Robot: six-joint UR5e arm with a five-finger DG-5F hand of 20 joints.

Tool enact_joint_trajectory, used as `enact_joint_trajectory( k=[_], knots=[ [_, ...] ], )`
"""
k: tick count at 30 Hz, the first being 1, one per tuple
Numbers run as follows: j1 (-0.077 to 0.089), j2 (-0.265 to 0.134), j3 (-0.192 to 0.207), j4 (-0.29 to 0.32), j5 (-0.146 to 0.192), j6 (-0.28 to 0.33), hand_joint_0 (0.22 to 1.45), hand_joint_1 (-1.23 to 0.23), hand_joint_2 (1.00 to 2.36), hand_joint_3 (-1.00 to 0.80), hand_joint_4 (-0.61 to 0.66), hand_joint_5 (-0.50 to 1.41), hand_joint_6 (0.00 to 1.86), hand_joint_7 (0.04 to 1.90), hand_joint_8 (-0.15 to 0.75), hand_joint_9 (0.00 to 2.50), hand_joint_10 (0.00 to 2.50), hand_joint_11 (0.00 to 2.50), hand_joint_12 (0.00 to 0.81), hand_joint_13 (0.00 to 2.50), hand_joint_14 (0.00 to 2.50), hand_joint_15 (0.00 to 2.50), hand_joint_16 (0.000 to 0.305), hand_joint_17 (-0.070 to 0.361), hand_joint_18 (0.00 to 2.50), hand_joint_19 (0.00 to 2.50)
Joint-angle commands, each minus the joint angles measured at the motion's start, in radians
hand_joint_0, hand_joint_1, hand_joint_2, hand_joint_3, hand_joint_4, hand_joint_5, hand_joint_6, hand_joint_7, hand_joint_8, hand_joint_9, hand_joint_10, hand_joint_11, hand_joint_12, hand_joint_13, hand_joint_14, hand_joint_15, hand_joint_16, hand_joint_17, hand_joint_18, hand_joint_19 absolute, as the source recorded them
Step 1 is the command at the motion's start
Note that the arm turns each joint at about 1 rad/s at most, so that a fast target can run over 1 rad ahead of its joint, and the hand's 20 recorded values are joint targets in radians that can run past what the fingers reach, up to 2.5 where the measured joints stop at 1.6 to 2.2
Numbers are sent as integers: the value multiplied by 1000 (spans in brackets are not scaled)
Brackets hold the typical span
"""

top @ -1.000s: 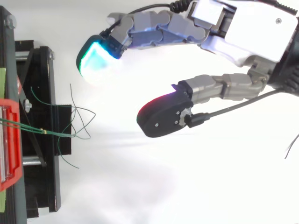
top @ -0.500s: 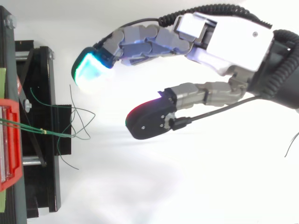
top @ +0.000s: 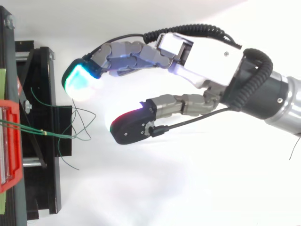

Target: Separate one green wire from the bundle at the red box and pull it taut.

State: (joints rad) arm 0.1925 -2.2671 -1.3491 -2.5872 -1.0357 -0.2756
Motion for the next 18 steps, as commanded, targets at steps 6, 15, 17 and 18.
enact_joint_trajectory(
  k=[6,15,17,18],
  knots=[
    [4,-23,1,10,19,-11,449,-561,1000,-500,233,-240,502,762,303,503,4,168,406,503,7,194,59,133,501,312],
    [4,-98,64,67,17,15,451,-559,1000,-500,231,-240,502,764,300,525,7,191,412,553,8,228,59,133,529,336],
    [4,-98,77,59,16,6,450,-559,1000,-500,230,-240,502,760,301,529,5,185,412,556,8,228,59,134,532,335],
    [5,-98,82,56,16,1,451,-559,1000,-500,231,-239,502,764,302,530,5,194,411,562,8,236,59,133,532,334]
  ],
)
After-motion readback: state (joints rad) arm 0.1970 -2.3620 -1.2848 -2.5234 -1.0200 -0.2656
